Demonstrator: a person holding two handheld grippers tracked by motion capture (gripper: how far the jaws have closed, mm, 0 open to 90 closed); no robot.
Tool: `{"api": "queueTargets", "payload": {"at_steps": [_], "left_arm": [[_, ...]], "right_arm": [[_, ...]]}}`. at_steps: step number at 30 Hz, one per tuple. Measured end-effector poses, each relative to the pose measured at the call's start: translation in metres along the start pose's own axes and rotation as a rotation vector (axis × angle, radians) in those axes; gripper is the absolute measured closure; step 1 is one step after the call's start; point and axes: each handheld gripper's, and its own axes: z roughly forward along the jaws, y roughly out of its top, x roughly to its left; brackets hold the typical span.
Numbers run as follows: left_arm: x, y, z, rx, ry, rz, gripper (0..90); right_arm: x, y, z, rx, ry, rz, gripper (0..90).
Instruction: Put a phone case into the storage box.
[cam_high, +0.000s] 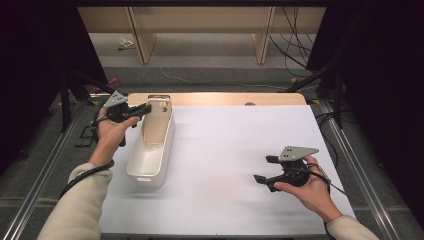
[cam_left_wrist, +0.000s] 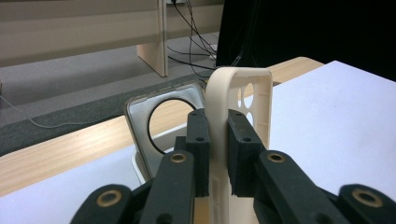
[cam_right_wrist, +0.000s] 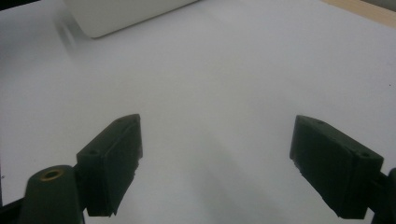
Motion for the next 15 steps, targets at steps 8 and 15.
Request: {"api": "queueTargets", "payload": {"at_steps": [8, 15], "left_arm": [[0.0006, -0.0009, 0.0052, 0.033, 0.005, 0.021, 79.0], [0.0037, 0.0001, 0.0092, 0.054, 0.016, 0.027, 78.1]], "right_arm": [[-0.0002, -0.0004, 0.0009, 0.003, 0.003, -0.001, 17.9], [-0.0002, -0.0007, 0.0012, 0.003, 0.006, 0.0, 18.1]]}}
